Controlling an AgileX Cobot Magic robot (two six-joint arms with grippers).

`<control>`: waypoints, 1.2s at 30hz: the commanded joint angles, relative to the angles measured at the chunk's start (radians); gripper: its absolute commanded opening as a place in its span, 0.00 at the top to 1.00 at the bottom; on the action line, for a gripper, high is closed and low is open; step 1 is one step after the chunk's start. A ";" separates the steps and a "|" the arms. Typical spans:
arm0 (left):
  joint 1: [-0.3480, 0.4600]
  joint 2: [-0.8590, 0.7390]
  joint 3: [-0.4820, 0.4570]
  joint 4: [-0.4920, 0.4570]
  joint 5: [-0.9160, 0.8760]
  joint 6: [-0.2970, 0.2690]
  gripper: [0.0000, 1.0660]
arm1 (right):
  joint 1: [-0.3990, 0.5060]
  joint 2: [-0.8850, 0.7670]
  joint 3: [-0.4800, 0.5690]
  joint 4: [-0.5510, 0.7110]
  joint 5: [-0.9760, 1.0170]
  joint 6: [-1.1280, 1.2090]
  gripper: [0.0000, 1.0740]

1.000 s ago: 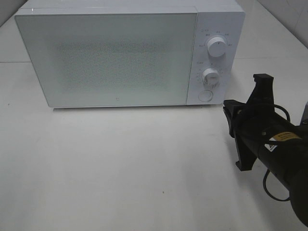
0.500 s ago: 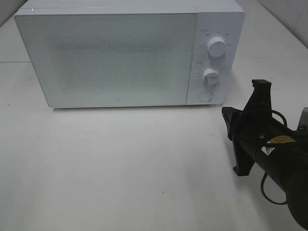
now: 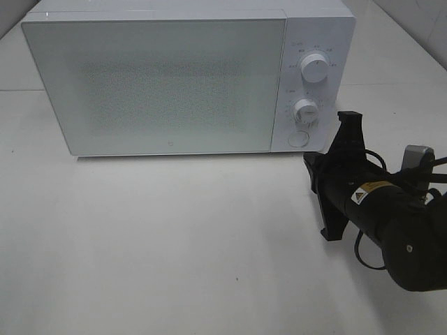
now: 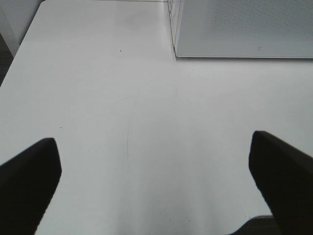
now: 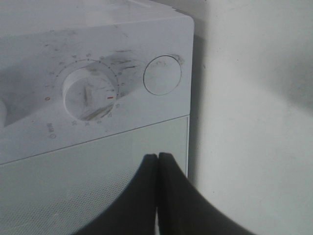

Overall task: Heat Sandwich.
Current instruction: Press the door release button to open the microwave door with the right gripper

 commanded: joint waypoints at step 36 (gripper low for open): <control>-0.001 -0.016 0.000 -0.002 -0.011 -0.010 0.06 | -0.158 0.226 -0.327 -0.091 0.169 -0.073 1.00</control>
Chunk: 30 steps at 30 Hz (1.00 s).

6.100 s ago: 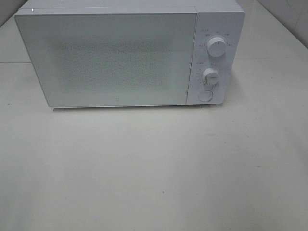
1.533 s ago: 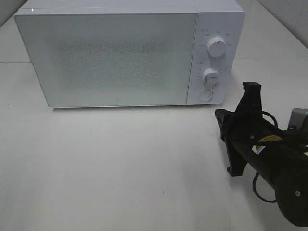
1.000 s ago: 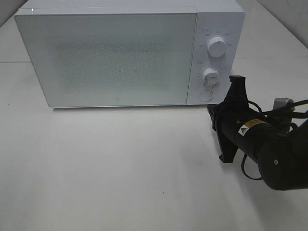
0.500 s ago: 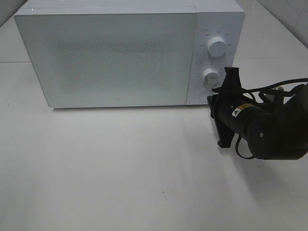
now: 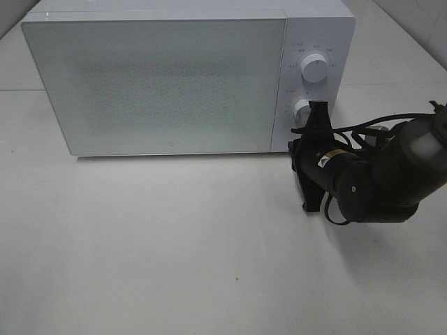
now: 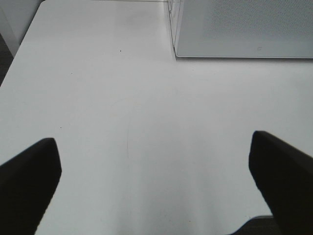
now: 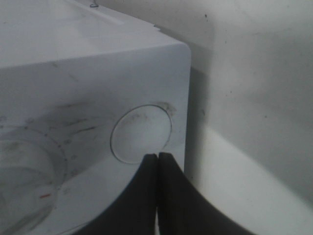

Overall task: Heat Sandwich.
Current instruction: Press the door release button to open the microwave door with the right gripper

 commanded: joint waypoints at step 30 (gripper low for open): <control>-0.001 -0.016 0.000 -0.002 -0.011 -0.010 0.06 | -0.015 0.047 -0.109 0.099 -0.155 -0.094 1.00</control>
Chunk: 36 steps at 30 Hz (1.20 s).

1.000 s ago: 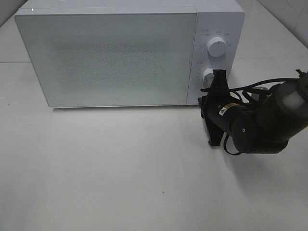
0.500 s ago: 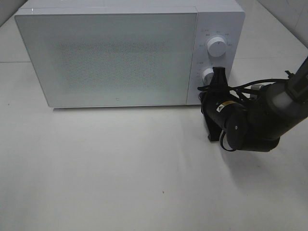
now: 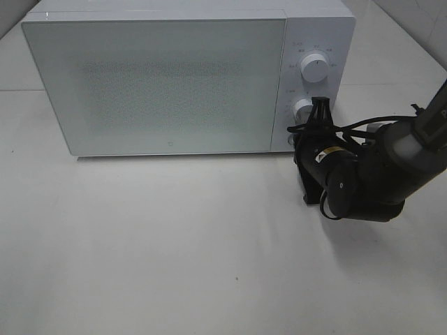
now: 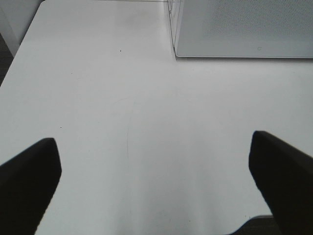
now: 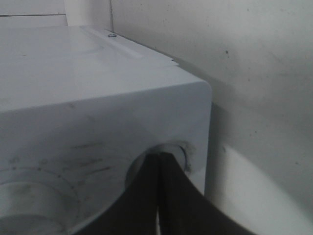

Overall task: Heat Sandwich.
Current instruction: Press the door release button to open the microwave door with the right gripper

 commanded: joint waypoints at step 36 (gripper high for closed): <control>-0.001 -0.016 0.000 -0.002 -0.011 -0.010 0.06 | -0.044 0.013 -0.202 -0.047 -0.138 -0.091 1.00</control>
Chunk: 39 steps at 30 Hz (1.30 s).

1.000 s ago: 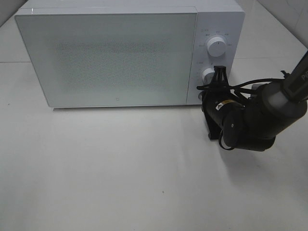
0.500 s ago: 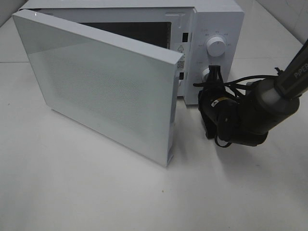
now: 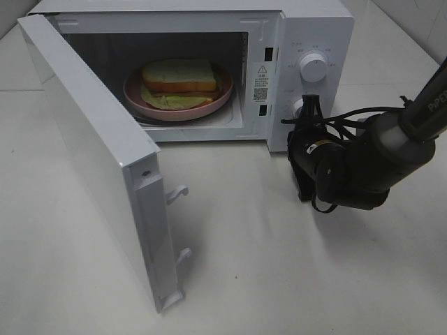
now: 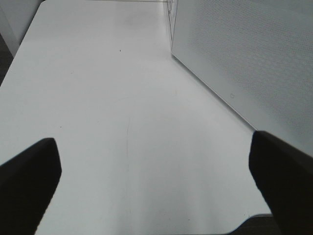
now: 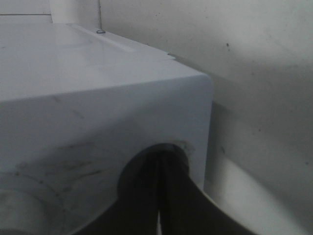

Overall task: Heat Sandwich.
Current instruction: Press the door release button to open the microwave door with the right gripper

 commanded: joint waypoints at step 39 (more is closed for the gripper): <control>-0.001 -0.016 0.000 -0.002 -0.011 -0.010 0.06 | -0.008 -0.187 0.151 -0.159 -0.004 0.008 0.99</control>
